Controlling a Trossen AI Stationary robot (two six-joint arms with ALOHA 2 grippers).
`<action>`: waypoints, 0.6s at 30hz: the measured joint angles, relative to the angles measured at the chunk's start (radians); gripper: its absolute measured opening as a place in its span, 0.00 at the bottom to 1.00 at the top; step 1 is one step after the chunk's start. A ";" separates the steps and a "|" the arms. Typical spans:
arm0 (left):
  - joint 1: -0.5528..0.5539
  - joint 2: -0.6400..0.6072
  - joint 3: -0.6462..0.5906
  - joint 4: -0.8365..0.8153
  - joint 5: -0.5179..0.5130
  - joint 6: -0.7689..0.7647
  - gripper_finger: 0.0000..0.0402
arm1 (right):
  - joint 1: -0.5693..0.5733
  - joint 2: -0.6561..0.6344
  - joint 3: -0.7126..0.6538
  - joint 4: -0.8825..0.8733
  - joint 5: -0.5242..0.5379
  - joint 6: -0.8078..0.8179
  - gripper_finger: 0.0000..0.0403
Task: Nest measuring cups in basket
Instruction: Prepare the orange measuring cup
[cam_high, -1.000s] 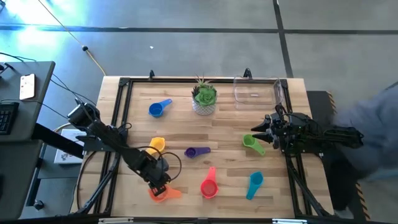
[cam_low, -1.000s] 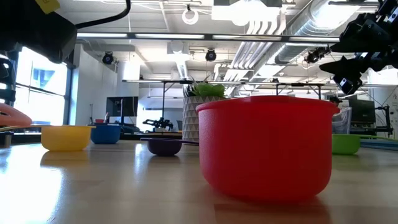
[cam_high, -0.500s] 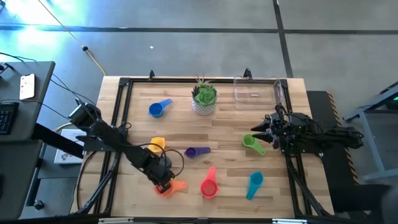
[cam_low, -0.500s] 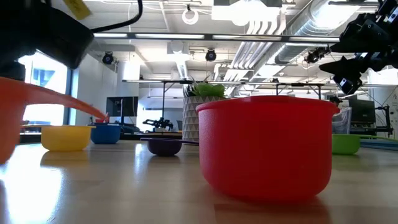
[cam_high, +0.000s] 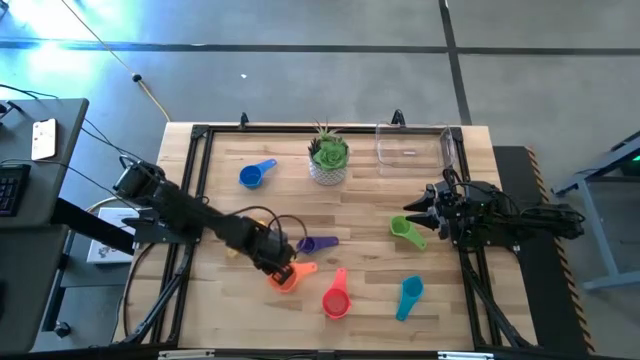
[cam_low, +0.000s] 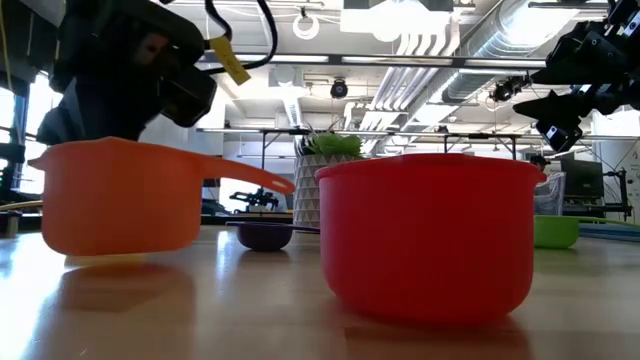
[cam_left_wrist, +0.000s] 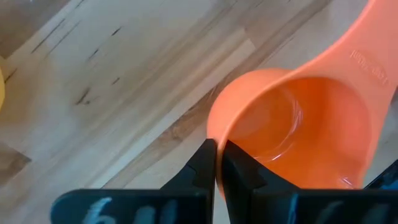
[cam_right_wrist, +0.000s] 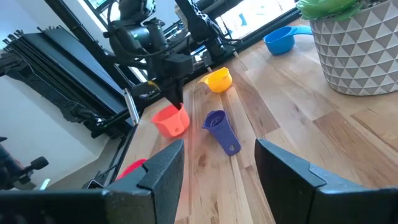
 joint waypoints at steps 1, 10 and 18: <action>0.004 0.000 0.000 0.000 0.001 0.004 0.02 | 0.000 0.000 0.000 0.000 0.000 0.000 0.47; 0.023 0.000 0.000 0.000 0.051 -0.009 0.04 | 0.000 0.000 0.000 0.000 -0.003 0.000 0.47; 0.022 0.000 0.000 0.000 0.052 -0.022 0.04 | 0.000 0.000 0.000 0.000 -0.003 0.000 0.47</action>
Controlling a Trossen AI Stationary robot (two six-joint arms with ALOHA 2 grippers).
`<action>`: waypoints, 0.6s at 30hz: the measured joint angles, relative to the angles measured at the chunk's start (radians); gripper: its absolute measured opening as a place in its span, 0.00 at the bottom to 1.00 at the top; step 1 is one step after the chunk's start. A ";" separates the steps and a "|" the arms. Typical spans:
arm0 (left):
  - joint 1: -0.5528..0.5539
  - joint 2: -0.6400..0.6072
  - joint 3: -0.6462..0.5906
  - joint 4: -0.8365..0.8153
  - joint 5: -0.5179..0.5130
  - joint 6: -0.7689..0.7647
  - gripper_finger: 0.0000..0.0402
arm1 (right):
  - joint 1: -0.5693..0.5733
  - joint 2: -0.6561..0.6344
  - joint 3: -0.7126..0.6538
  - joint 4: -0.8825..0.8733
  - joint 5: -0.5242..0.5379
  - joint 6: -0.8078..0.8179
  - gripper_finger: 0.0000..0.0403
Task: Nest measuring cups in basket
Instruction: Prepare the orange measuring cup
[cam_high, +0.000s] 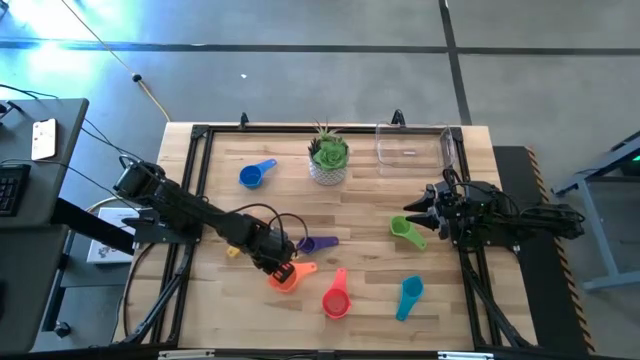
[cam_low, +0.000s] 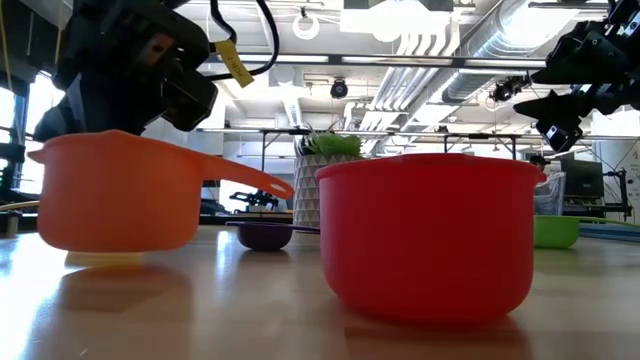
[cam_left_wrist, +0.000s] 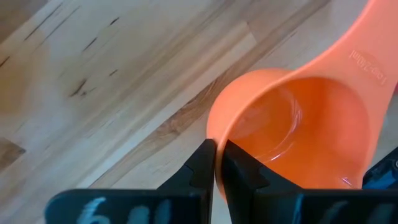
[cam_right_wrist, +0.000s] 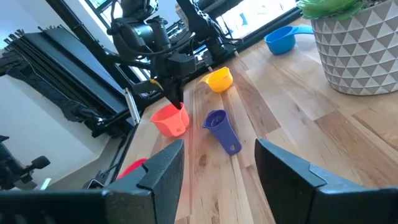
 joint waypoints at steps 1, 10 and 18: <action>0.000 0.000 0.000 0.000 0.000 0.002 0.04 | 0.000 0.000 0.000 0.000 0.000 0.000 0.47; 0.000 0.000 0.000 0.030 0.000 0.007 0.08 | 0.000 0.000 0.000 0.000 -0.001 0.008 0.47; 0.006 -0.001 0.001 0.021 -0.002 -0.003 0.18 | 0.000 0.000 0.000 0.000 -0.002 0.011 0.47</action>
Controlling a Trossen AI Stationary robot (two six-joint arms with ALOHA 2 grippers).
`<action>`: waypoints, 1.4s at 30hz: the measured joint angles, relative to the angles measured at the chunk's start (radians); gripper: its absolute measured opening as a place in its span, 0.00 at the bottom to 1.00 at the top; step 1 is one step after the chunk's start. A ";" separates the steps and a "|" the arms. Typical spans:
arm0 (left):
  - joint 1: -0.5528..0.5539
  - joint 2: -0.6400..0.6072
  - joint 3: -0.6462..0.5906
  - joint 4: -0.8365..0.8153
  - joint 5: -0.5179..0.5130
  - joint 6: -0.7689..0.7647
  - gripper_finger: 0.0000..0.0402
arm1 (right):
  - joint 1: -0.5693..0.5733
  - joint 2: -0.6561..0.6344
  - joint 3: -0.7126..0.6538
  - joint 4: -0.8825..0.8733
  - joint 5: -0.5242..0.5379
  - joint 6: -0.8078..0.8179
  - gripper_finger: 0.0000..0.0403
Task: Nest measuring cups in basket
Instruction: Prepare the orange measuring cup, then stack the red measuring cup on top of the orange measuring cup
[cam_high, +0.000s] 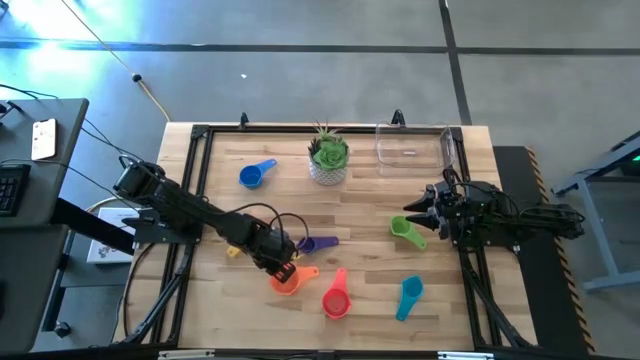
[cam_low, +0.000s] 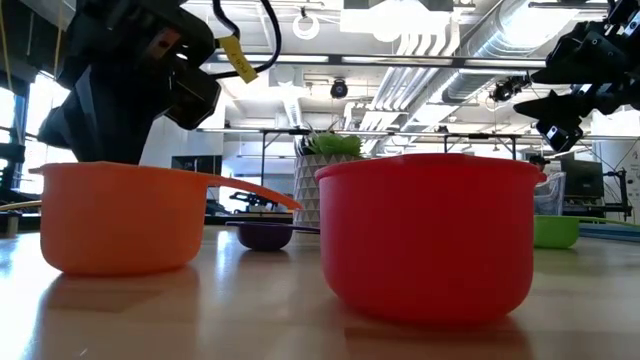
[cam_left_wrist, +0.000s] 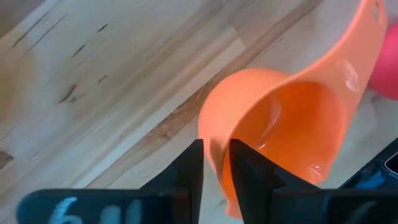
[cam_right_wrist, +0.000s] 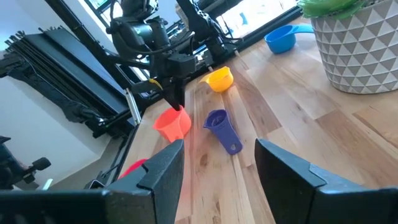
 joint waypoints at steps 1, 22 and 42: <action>0.002 0.000 0.000 0.000 0.002 -0.004 0.19 | 0.000 0.000 0.000 0.000 0.000 0.016 0.47; 0.027 -0.211 0.001 0.000 -0.030 -0.020 0.19 | 0.000 0.048 0.005 0.514 0.048 0.116 0.47; 0.027 -0.470 0.000 -0.002 -0.234 0.231 0.18 | 0.115 0.794 0.515 0.385 -0.107 0.054 0.47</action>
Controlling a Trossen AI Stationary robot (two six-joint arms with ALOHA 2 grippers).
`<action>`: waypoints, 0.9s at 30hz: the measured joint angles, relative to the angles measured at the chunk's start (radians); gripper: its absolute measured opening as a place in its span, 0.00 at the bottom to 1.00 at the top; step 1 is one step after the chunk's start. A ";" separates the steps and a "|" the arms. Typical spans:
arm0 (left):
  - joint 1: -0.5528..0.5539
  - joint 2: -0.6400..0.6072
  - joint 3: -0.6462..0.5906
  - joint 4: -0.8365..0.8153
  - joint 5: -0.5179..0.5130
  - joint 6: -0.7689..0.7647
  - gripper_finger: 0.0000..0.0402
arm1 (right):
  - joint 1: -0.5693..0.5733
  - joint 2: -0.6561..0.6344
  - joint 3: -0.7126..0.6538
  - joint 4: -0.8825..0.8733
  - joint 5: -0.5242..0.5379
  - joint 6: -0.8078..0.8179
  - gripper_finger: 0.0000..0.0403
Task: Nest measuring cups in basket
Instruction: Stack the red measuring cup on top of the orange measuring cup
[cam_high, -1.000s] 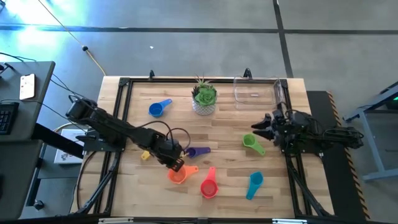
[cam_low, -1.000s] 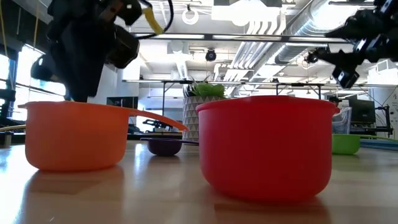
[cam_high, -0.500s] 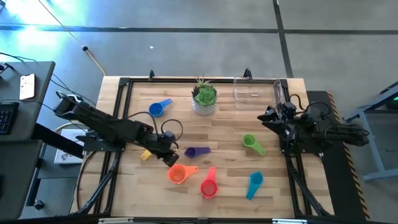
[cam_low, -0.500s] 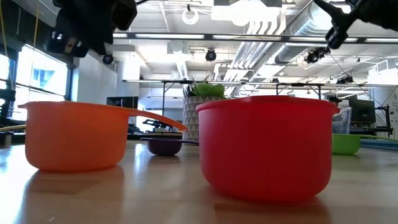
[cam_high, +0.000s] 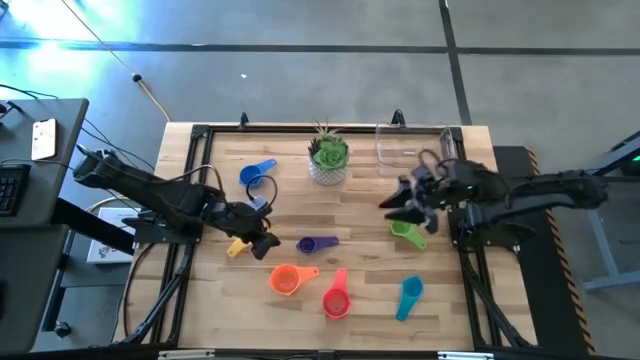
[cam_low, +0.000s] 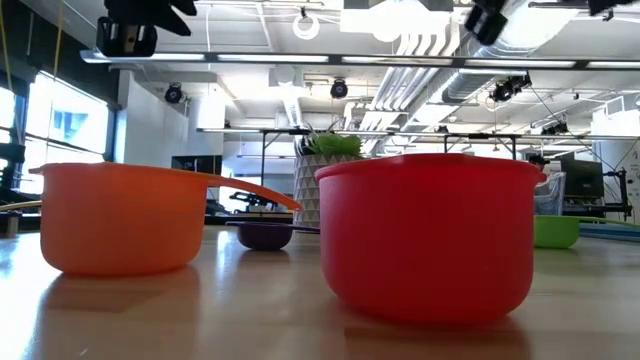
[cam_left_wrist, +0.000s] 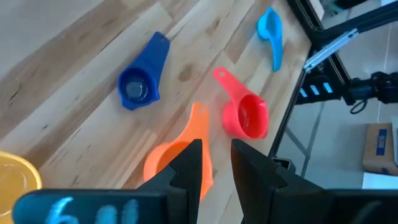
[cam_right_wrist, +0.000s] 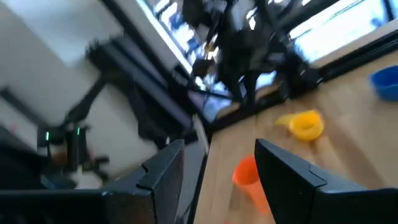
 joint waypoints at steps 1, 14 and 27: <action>0.000 -0.005 0.000 0.001 0.000 0.008 0.18 | 0.021 0.041 0.030 -0.015 0.000 -0.014 0.47; 0.000 -0.018 0.000 0.002 -0.001 0.096 0.18 | 0.228 0.485 0.369 -0.125 0.041 -0.187 0.47; 0.000 -0.017 0.000 0.002 0.000 0.130 0.18 | 0.295 0.824 0.579 -0.191 0.045 -0.250 0.47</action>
